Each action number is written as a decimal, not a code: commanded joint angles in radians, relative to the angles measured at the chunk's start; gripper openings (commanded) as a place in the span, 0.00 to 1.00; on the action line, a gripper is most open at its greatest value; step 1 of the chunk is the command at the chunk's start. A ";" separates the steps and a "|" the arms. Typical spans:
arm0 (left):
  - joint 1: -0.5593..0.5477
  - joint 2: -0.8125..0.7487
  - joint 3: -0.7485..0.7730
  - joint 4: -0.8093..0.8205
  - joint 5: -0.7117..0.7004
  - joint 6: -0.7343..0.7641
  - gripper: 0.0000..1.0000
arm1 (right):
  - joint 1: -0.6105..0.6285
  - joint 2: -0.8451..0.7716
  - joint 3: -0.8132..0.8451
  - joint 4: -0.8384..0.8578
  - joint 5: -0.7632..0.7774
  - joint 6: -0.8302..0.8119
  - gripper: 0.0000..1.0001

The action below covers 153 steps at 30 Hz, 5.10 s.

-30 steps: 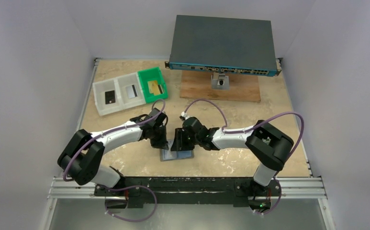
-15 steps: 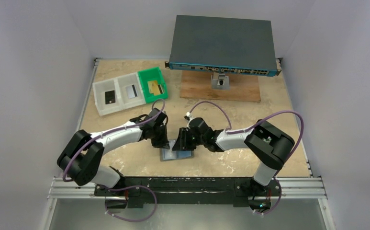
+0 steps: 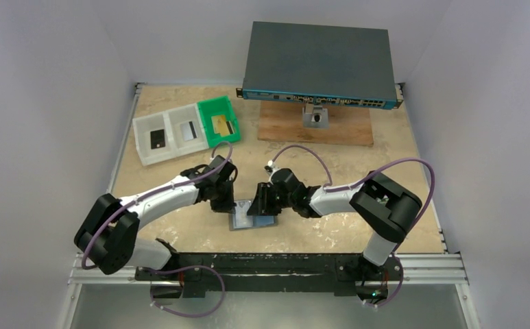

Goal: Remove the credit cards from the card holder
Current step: Remove the credit card from the card holder, then place the credit card in the storage box.

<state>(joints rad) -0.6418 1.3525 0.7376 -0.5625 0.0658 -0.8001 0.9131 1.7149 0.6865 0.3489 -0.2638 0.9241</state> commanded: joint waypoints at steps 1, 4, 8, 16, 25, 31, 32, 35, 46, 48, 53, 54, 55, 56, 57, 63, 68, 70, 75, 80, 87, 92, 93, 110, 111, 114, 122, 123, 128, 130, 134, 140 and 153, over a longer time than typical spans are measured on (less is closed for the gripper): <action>0.001 0.033 -0.004 0.037 0.002 0.018 0.00 | -0.005 0.014 -0.017 -0.012 -0.011 0.000 0.33; -0.003 0.066 -0.004 0.064 0.018 0.019 0.00 | -0.007 0.017 -0.019 -0.010 -0.014 -0.001 0.33; -0.012 0.108 -0.005 0.097 0.040 0.005 0.00 | -0.006 0.022 -0.023 0.000 -0.018 0.002 0.32; -0.023 0.158 0.004 0.074 -0.004 -0.032 0.00 | -0.025 0.021 -0.056 0.043 -0.038 0.012 0.31; -0.022 0.184 -0.017 0.057 -0.049 -0.068 0.00 | -0.088 -0.003 -0.186 0.271 -0.141 0.081 0.29; -0.021 0.190 -0.024 0.056 -0.057 -0.083 0.00 | -0.118 0.020 -0.246 0.437 -0.199 0.145 0.26; -0.021 0.191 -0.024 0.056 -0.057 -0.084 0.00 | -0.118 0.024 -0.249 0.455 -0.204 0.151 0.26; -0.021 0.194 -0.024 0.058 -0.054 -0.085 0.00 | -0.123 0.037 -0.263 0.507 -0.217 0.176 0.23; -0.021 0.198 -0.024 0.065 -0.044 -0.082 0.00 | -0.123 0.119 -0.244 0.588 -0.253 0.216 0.15; -0.021 0.197 -0.024 0.064 -0.045 -0.082 0.00 | -0.123 0.123 -0.242 0.590 -0.253 0.217 0.11; -0.021 0.197 -0.024 0.047 -0.061 -0.087 0.00 | -0.125 0.110 -0.244 0.565 -0.244 0.211 0.00; -0.020 0.196 -0.025 0.044 -0.062 -0.091 0.00 | -0.125 0.103 -0.247 0.556 -0.238 0.206 0.00; -0.017 0.196 -0.027 0.044 -0.062 -0.095 0.00 | -0.125 0.096 -0.250 0.543 -0.231 0.200 0.00; -0.013 0.197 -0.031 0.046 -0.062 -0.097 0.00 | -0.125 0.087 -0.253 0.530 -0.224 0.193 0.00; -0.009 0.198 -0.034 0.046 -0.063 -0.100 0.00 | -0.125 0.079 -0.257 0.518 -0.216 0.187 0.00; 0.003 0.201 -0.046 0.049 -0.062 -0.100 0.00 | -0.141 0.049 -0.290 0.494 -0.195 0.170 0.00; 0.013 0.197 -0.053 0.051 -0.061 -0.101 0.00 | -0.146 0.030 -0.295 0.454 -0.179 0.151 0.00; 0.015 0.195 -0.056 0.052 -0.062 -0.102 0.00 | -0.149 0.019 -0.295 0.432 -0.173 0.142 0.00; 0.018 0.190 -0.056 0.055 -0.062 -0.099 0.00 | -0.161 -0.007 -0.307 0.413 -0.165 0.130 0.00; 0.017 0.195 -0.054 0.062 -0.054 -0.097 0.00 | -0.161 0.041 -0.281 0.465 -0.194 0.139 0.28; 0.017 0.195 -0.047 0.066 -0.047 -0.096 0.00 | -0.161 0.103 -0.239 0.493 -0.220 0.153 0.28; 0.018 0.194 -0.048 0.064 -0.047 -0.096 0.00 | -0.165 0.115 -0.245 0.494 -0.235 0.163 0.05; 0.017 0.190 -0.050 0.063 -0.047 -0.096 0.00 | -0.172 0.099 -0.253 0.478 -0.228 0.151 0.02; 0.017 0.106 -0.005 0.065 0.025 -0.045 0.00 | -0.242 -0.241 -0.256 0.103 -0.150 0.014 0.00; 0.016 0.089 0.013 0.054 0.037 -0.033 0.00 | -0.243 -0.263 -0.245 0.078 -0.148 0.007 0.00; 0.017 0.032 0.089 0.005 0.059 0.004 0.00 | -0.243 -0.304 -0.205 0.022 -0.155 -0.006 0.00; 0.023 -0.137 0.226 -0.080 0.149 0.066 0.30 | -0.256 -0.391 -0.118 -0.008 -0.237 0.023 0.00; 0.025 -0.153 0.228 -0.066 0.183 0.069 0.33 | -0.259 -0.397 -0.109 0.005 -0.261 0.034 0.00; 0.050 -0.216 0.232 -0.011 0.330 0.077 0.44 | -0.279 -0.424 -0.081 0.090 -0.370 0.109 0.00; 0.064 -0.238 0.229 0.003 0.370 0.079 0.47 | -0.282 -0.440 -0.067 0.097 -0.392 0.123 0.00; 0.100 -0.273 0.210 0.047 0.466 0.082 0.51 | -0.284 -0.481 -0.045 0.103 -0.420 0.150 0.00; 0.118 -0.294 0.167 0.159 0.592 0.045 0.52 | -0.284 -0.475 -0.044 0.208 -0.481 0.225 0.00; 0.129 -0.296 0.113 0.301 0.670 -0.038 0.00 | -0.283 -0.468 -0.060 0.268 -0.491 0.265 0.02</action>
<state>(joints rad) -0.5171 1.0698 0.8669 -0.3435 0.7002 -0.8158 0.6315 1.2560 0.6167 0.5823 -0.7364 1.1885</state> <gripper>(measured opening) 0.147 0.004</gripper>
